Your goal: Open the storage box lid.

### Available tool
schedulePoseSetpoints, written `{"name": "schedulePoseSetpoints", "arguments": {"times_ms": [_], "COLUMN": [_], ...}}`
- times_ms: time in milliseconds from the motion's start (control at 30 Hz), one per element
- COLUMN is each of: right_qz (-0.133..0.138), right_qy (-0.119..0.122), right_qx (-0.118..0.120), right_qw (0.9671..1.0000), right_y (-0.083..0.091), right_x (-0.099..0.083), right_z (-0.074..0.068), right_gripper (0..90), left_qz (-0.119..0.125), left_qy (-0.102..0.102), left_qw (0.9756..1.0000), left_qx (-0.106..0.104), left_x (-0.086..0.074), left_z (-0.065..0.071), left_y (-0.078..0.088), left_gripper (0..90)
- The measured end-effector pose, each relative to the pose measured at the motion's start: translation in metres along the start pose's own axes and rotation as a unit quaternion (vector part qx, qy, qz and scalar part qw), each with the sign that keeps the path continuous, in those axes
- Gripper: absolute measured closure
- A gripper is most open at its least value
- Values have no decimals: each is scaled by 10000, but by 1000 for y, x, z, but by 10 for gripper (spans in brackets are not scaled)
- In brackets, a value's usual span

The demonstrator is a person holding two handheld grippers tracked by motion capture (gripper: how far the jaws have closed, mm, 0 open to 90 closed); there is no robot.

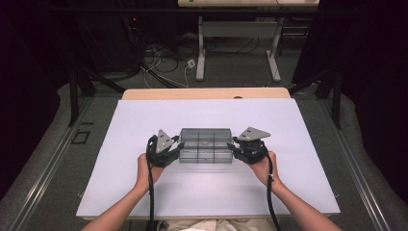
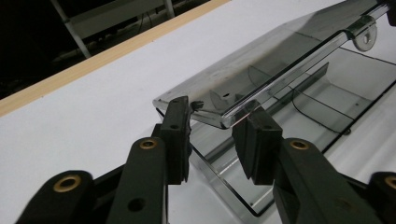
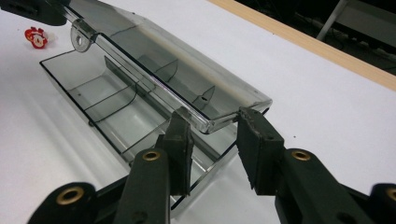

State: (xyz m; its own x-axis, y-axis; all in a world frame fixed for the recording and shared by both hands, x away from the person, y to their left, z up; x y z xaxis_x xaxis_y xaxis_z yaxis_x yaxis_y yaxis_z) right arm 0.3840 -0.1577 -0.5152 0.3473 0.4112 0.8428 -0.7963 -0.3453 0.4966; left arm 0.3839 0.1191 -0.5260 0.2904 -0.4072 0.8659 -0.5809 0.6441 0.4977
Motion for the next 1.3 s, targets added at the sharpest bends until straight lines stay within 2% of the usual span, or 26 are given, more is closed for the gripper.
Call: {"name": "schedulePoseSetpoints", "arguments": {"times_ms": [167,367,433,667,867,1000,1133,1300], "right_qz": [8,69,107,147,181,184,179,143], "right_qy": [-79,-66,-50,-173,-405,-479,-547,-614], "right_qx": [13,-31,-86,-157,-191,-249,-262,-274], "right_qw": [10000,9999,9999,9996,9988,9984,9980,9976], "right_y": [-1,-5,-7,-15,-23,-29,-35,-42], "right_x": [6,14,16,23,28,31,33,34], "right_z": [5,9,11,19,25,28,32,35], "right_gripper": [689,712,743,766,775,776,776,778], "left_qz": [143,180,171,254,358,454,398,446], "left_qy": [-16,89,195,322,439,522,338,402], "left_qw": [9998,9998,9996,9991,9983,9974,9983,9979], "left_qx": [108,90,61,77,138,178,247,249], "left_x": [6,9,11,20,26,28,31,32], "left_z": [-4,-10,-13,-22,-28,-33,-36,-41], "left_y": [-2,-7,-8,-12,-18,-22,-27,-31], "left_gripper": [689,696,703,709,713,716,721,721]}}
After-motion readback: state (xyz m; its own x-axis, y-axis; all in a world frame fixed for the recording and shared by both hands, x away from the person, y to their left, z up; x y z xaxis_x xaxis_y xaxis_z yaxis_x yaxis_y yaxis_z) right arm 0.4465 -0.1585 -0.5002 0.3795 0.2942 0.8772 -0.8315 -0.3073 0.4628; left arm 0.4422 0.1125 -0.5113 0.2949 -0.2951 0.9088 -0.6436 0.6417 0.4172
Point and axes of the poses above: each handheld gripper's, and its own axes: y roughly backward along the jaws, x roughly out of its top, z roughly to its right, the point moved 3 cm from there along -y, roughly forward along the jaws, and after that the axes turned 11 degrees about -x, right-handed, at the moved point
